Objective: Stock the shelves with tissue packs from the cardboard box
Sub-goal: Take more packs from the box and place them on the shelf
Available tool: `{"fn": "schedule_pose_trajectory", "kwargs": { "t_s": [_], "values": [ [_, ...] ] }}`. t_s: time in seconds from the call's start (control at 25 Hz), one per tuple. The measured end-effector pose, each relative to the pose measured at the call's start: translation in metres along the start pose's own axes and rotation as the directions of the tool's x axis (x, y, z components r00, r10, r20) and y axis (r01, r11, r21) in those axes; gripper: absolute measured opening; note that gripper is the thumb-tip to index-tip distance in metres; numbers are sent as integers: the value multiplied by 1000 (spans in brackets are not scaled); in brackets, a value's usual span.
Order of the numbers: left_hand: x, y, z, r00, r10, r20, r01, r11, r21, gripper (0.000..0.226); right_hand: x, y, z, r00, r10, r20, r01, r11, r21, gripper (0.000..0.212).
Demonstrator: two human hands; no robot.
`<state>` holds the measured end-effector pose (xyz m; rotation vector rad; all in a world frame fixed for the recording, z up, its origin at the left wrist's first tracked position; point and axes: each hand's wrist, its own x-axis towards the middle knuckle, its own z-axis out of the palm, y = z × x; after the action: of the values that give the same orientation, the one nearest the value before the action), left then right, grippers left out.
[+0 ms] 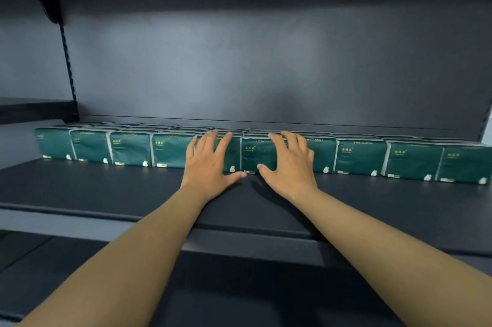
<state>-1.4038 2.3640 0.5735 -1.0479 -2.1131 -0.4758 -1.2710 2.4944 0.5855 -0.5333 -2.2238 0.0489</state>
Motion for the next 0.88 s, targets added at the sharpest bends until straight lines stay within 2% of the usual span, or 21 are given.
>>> {"fn": "schedule_pose_trajectory", "kwargs": {
  "t_s": [0.12,0.24,0.36,0.48,0.56,0.64,0.8,0.88],
  "values": [
    [-42,-10,-41,1000,7,10,-6,996,-91,92,-45,-31,-31,1000,-16,4,16,1000,5,60],
    [-104,-39,-81,997,41,58,-30,981,-189,88,-95,-72,-58,999,31,7,-31,999,-17,56],
    [-189,-82,-112,984,86,154,-53,978,-203,88,-165,-125,-73,993,121,12,-121,992,38,51],
    [-286,-121,-118,954,79,290,-11,973,-231,88,-243,-168,-69,980,163,114,-167,986,29,50],
    [-354,-143,-115,879,84,469,13,980,-200,88,-293,-190,-57,958,184,218,-188,982,-5,50],
    [-412,-160,-102,803,88,590,21,984,-175,86,-336,-203,-37,932,201,300,-207,978,-13,50],
    [-506,-169,-68,688,69,723,97,978,-185,84,-415,-210,18,876,222,427,-245,970,-2,47],
    [-545,-165,-48,589,51,807,100,986,-136,79,-454,-203,49,847,221,484,-271,962,37,44]
  ]
}}
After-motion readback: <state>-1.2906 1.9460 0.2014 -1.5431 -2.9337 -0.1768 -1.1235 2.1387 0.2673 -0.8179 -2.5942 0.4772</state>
